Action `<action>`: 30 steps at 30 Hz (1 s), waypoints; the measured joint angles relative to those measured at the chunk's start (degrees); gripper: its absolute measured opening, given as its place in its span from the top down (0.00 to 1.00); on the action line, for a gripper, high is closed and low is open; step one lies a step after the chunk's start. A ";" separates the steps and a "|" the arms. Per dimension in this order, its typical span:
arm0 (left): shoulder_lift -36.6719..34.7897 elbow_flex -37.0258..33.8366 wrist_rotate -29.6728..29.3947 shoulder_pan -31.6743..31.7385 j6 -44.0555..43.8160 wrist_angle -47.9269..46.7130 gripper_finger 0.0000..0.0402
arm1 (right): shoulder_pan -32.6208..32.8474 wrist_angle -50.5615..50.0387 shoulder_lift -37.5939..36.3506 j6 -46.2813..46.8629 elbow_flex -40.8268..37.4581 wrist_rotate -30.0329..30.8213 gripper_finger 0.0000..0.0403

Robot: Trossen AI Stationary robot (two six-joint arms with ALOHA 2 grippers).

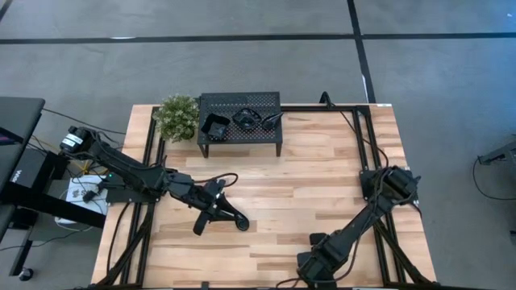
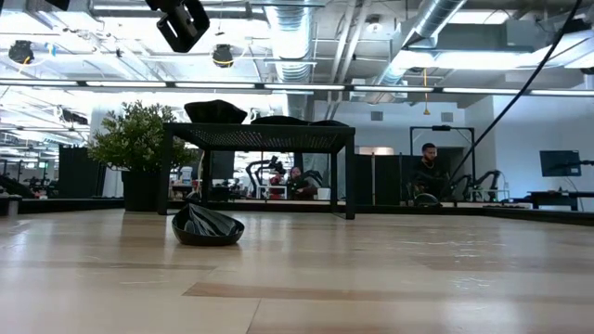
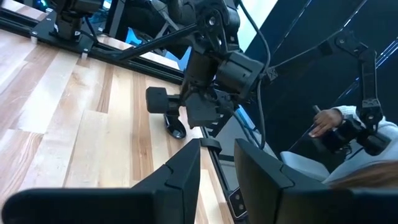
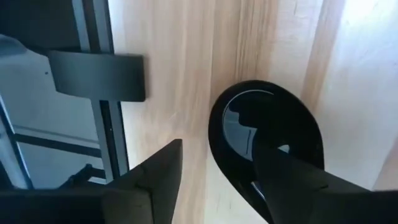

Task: Pick & Place Mini shaped plates
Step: Stack the drop shaped plate on top of the drop shaped plate on the shelf

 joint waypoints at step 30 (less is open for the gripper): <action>0.00 0.00 0.02 0.00 -1.58 0.22 0.75 | -14.82 -16.17 1.46 -31.39 16.51 40.71 1.00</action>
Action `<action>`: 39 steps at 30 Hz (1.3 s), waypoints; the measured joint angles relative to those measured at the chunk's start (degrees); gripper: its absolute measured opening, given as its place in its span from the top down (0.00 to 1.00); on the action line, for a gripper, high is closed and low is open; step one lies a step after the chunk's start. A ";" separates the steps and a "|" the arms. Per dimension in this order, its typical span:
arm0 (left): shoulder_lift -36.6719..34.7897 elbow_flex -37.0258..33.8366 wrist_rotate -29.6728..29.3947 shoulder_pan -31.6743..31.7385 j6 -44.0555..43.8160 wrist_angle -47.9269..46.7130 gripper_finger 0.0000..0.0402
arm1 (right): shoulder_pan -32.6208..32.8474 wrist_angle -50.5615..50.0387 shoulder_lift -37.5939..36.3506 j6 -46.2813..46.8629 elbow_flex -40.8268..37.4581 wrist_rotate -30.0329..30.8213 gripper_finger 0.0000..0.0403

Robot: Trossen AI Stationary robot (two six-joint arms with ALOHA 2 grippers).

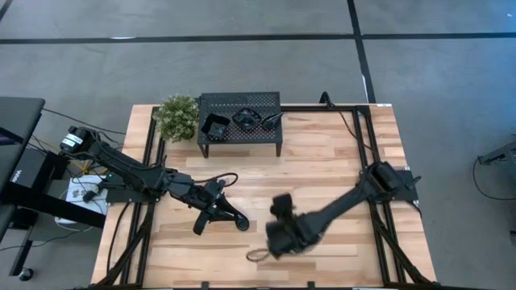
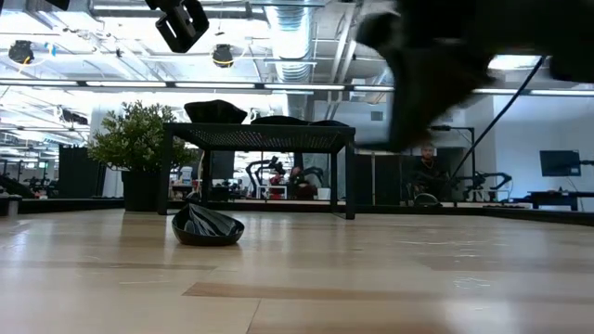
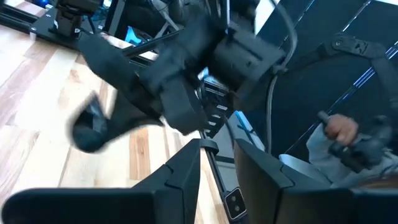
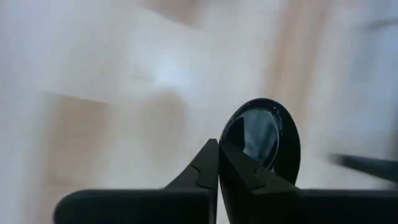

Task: Pick & Place Mini shaped plates
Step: Stack the drop shaped plate on top of the drop shaped plate on the shelf

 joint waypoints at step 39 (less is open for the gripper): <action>-9.03 -0.02 6.50 3.79 7.44 -4.87 0.75 | -53.17 1.65 -13.69 -66.20 7.07 -27.15 0.97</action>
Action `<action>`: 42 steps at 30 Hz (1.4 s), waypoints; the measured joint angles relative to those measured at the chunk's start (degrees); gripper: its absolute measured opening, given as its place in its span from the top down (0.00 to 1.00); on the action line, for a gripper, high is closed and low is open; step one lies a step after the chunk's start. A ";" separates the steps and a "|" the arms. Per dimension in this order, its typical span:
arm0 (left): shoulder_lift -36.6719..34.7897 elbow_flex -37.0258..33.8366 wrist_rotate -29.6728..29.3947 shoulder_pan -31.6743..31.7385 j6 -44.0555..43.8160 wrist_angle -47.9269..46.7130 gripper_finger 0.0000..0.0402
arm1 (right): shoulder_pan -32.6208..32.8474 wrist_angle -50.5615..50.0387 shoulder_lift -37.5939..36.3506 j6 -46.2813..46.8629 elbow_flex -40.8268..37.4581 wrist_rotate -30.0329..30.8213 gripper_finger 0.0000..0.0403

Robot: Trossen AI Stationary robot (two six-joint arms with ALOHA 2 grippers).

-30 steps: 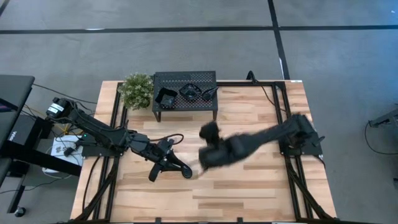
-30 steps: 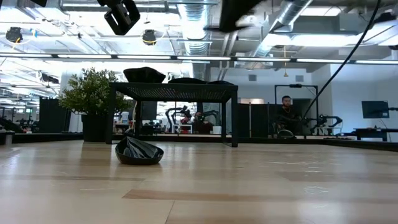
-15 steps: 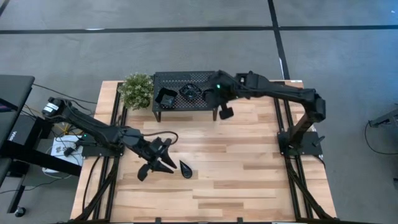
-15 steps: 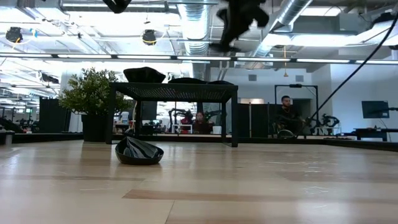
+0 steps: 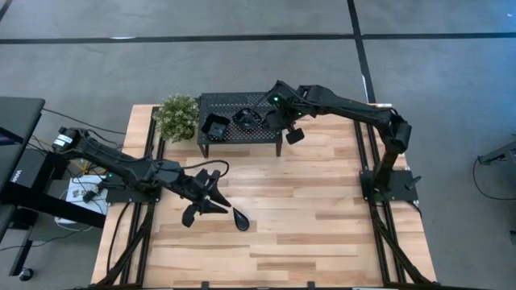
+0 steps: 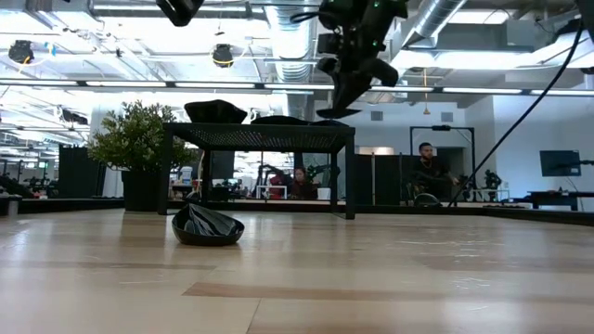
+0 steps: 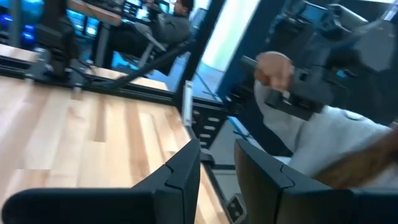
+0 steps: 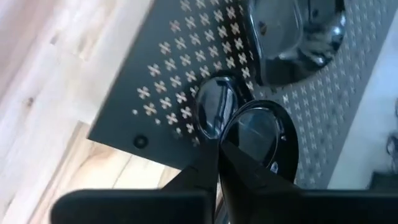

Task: Pick & Place Mini shaped plates
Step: Stack the drop shaped plate on top of the drop shaped plate on the shelf

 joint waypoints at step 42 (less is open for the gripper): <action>19.00 0.02 7.32 -2.40 -6.85 -12.88 0.75 | 32.77 41.54 0.74 36.27 -29.25 -16.45 0.95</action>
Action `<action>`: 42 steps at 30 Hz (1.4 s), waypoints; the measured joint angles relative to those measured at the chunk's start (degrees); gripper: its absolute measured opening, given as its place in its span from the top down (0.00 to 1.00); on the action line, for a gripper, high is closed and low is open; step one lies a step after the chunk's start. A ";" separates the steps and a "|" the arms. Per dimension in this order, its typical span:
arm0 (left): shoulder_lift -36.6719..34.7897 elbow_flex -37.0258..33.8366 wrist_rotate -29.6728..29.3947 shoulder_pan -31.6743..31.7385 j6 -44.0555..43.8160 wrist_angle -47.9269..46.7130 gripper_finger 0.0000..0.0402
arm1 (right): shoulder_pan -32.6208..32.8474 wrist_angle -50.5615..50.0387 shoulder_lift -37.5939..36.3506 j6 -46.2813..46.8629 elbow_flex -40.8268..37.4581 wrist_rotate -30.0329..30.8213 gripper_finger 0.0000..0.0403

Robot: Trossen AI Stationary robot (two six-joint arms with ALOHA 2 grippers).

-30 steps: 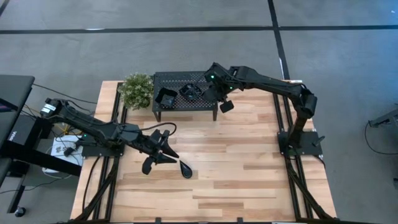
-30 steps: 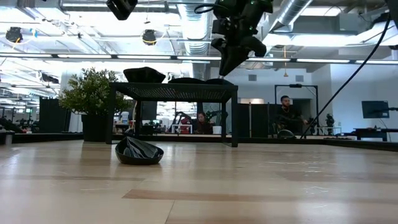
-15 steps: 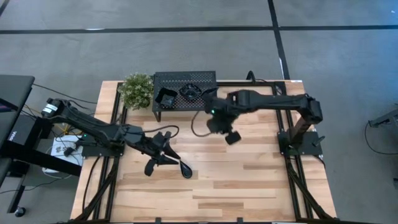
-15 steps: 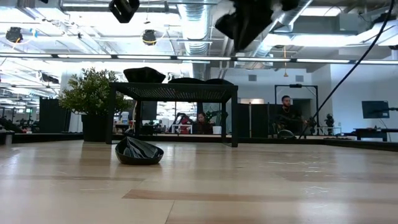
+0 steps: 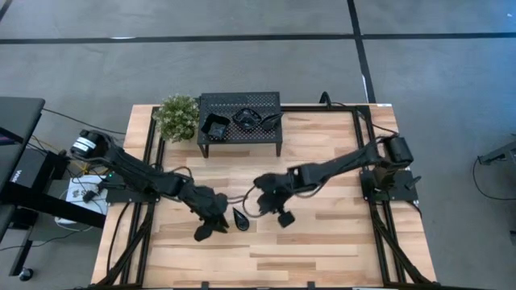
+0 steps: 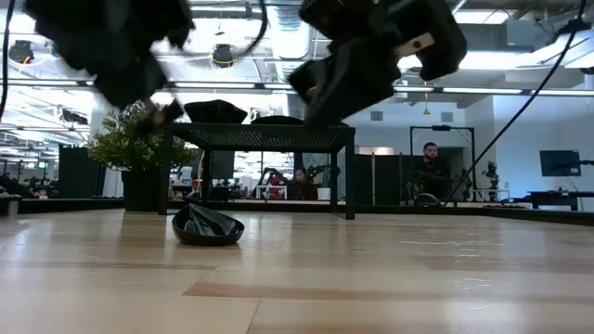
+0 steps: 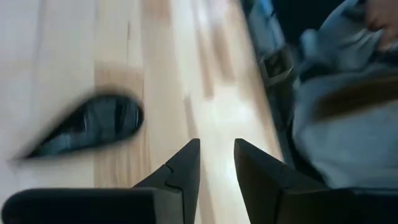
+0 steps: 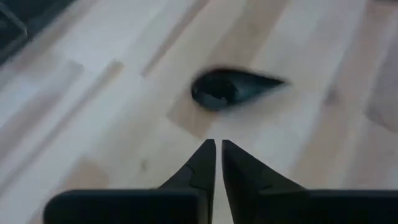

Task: Pick & Place Mini shaped plates
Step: Stack the drop shaped plate on top of the drop shaped plate on the shelf

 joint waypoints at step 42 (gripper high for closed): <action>6.24 -0.04 -17.05 5.48 10.45 0.25 0.75 | 4.26 17.60 11.29 4.17 0.96 7.69 0.64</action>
